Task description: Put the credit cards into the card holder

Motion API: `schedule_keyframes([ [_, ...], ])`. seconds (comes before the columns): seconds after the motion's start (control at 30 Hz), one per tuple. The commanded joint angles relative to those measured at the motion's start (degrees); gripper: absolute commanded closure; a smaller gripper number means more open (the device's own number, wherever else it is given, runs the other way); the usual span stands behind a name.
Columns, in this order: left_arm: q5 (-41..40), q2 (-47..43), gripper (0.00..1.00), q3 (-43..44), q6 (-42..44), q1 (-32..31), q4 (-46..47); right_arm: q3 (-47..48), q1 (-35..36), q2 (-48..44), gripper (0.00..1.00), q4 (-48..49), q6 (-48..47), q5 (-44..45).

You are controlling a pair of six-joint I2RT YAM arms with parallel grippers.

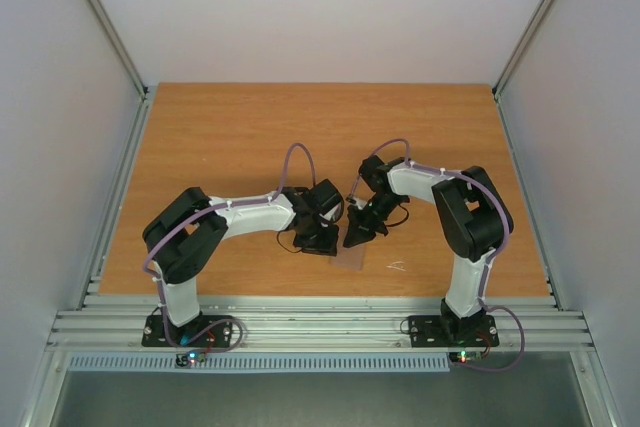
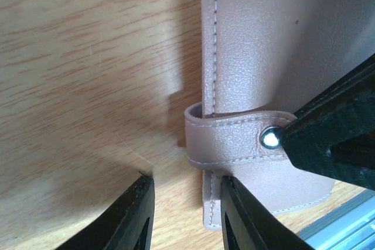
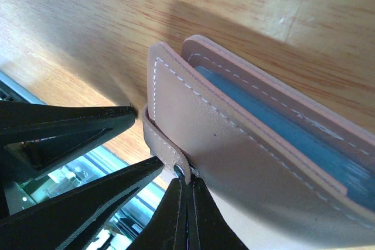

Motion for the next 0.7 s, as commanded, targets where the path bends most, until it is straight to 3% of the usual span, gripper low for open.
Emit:
schedule_keyframes([
  [0.0,-4.18,2.24,0.67,-0.33,-0.14,-0.1,-1.2,-1.22,0.33,3.06,0.99,-0.36,-1.2,8.12],
  [0.4,-3.99,1.15,0.67,0.2,-0.32,-0.03,-1.43,-3.72,0.92,7.23,0.99,0.51,0.86,18.39],
  [0.67,-5.7,-2.43,0.67,1.59,0.55,-0.07,-3.8,-2.82,0.93,5.49,0.95,-0.11,0.17,16.75],
])
